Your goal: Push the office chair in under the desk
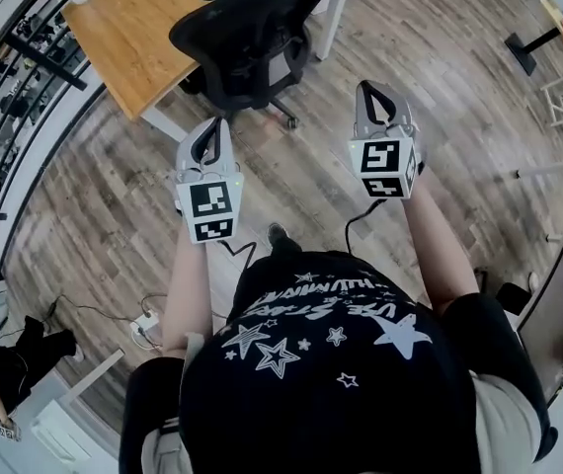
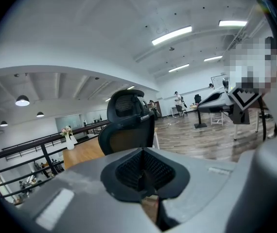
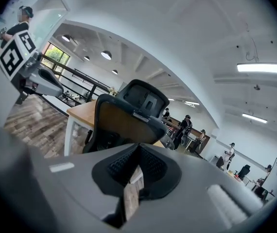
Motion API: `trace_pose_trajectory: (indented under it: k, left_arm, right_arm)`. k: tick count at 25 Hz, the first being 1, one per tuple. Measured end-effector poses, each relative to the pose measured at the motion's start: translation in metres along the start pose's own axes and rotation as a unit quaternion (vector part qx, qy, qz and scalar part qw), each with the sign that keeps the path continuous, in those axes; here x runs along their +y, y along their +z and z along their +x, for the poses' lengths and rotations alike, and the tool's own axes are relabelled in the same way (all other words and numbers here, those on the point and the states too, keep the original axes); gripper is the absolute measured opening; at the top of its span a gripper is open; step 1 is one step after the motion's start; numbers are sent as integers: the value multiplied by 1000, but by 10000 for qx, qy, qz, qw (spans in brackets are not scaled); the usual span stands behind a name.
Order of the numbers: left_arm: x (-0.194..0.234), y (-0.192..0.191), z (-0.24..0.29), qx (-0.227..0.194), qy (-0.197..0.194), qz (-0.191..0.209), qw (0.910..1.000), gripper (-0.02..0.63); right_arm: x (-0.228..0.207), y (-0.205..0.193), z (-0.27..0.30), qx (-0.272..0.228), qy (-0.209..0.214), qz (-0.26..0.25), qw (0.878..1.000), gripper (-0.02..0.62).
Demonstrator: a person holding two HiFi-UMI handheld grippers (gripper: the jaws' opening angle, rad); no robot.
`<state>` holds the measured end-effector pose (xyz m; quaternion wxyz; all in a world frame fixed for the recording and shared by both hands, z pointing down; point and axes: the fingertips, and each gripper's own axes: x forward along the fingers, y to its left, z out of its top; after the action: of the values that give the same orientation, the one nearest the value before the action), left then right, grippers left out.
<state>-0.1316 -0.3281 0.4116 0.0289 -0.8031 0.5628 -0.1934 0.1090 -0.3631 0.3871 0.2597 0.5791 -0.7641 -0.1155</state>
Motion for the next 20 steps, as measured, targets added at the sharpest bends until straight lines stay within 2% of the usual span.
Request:
trace_pose_trajectory:
  k: [5, 9, 20]
  left_arm:
    - [-24, 4, -22, 30, 90, -44, 9999, 2]
    - [-35, 1, -43, 76, 197, -192, 9996, 2]
    - [-77, -1, -102, -15, 341, -258, 9991, 2]
  right_arm:
    - [-4, -24, -28, 131, 130, -71, 9998, 2]
    - [-3, -28, -47, 61, 195, -21, 9998, 2]
    - [9, -39, -110, -143, 326, 76, 9993, 2]
